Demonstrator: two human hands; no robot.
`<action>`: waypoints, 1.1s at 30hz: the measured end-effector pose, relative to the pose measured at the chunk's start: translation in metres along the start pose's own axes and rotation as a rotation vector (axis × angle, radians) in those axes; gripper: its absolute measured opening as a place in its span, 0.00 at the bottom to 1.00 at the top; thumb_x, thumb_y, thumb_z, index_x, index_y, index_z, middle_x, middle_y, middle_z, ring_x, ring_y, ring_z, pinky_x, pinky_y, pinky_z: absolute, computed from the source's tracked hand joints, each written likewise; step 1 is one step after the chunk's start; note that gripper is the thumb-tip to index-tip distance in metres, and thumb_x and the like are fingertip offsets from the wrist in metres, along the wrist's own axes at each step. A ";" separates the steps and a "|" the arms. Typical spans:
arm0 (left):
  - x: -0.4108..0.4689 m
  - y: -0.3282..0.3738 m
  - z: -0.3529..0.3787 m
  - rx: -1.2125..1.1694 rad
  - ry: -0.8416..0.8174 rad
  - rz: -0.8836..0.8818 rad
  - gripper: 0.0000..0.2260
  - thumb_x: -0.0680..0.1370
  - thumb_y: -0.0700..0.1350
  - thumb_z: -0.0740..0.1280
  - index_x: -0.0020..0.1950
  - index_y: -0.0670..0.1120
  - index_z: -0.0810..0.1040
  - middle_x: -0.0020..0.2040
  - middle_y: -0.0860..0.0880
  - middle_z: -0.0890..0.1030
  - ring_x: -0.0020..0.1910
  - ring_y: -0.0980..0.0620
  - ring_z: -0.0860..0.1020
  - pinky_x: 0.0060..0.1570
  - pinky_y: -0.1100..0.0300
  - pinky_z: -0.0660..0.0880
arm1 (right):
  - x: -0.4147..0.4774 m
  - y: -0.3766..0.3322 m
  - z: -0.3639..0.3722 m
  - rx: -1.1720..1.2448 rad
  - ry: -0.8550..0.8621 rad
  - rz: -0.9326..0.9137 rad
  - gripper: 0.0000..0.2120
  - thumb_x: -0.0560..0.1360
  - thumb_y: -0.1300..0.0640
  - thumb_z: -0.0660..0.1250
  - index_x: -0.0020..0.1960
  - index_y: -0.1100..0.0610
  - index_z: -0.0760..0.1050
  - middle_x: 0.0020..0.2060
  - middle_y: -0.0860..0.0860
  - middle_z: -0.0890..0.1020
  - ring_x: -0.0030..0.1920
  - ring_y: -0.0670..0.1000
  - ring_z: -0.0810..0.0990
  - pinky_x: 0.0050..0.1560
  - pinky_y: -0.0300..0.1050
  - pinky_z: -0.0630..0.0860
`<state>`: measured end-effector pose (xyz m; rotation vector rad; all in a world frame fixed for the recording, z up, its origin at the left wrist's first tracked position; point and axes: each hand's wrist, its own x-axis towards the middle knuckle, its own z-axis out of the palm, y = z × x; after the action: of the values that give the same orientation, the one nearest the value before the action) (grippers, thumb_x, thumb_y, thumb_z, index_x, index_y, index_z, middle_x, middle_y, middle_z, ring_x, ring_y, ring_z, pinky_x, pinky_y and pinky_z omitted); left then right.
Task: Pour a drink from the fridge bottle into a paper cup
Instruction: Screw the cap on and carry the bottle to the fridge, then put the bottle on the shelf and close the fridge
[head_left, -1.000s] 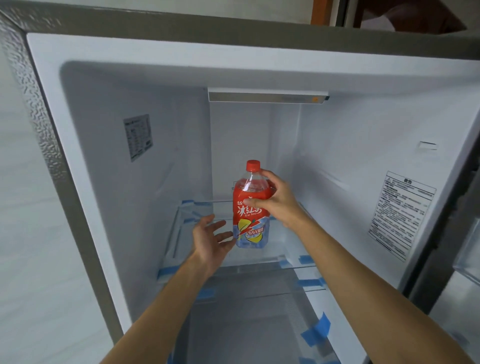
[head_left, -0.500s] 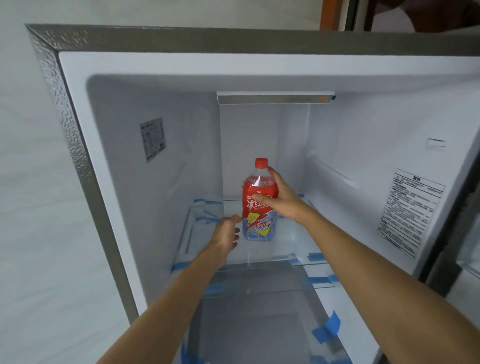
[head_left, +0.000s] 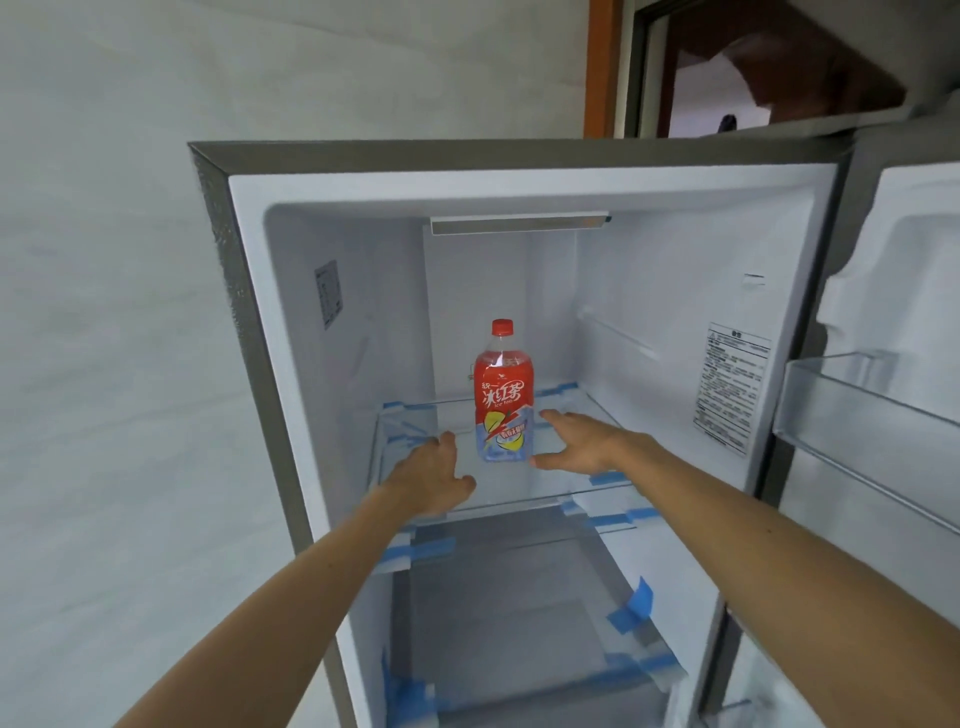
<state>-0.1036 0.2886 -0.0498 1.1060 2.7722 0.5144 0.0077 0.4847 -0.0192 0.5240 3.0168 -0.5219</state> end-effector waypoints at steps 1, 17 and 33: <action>-0.007 -0.002 -0.001 0.011 -0.003 0.009 0.27 0.76 0.53 0.64 0.71 0.41 0.64 0.67 0.39 0.74 0.63 0.41 0.75 0.62 0.46 0.74 | -0.010 -0.001 0.002 -0.036 0.008 0.000 0.38 0.77 0.39 0.65 0.79 0.54 0.53 0.77 0.55 0.63 0.73 0.56 0.67 0.70 0.50 0.66; -0.179 -0.033 -0.014 0.068 -0.021 0.159 0.26 0.78 0.52 0.64 0.73 0.41 0.64 0.65 0.39 0.73 0.61 0.39 0.75 0.60 0.47 0.74 | -0.173 -0.081 0.056 -0.122 0.114 0.035 0.40 0.75 0.37 0.67 0.78 0.54 0.55 0.72 0.59 0.69 0.69 0.59 0.71 0.64 0.52 0.71; -0.277 -0.022 -0.021 0.142 -0.009 0.232 0.25 0.79 0.54 0.63 0.72 0.43 0.64 0.67 0.40 0.72 0.61 0.40 0.75 0.61 0.43 0.75 | -0.286 -0.111 0.070 -0.096 0.139 0.067 0.37 0.75 0.39 0.68 0.77 0.53 0.58 0.70 0.58 0.71 0.66 0.58 0.74 0.63 0.53 0.73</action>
<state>0.0788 0.0777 -0.0436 1.4678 2.7238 0.3370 0.2385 0.2711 -0.0236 0.6794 3.1219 -0.3495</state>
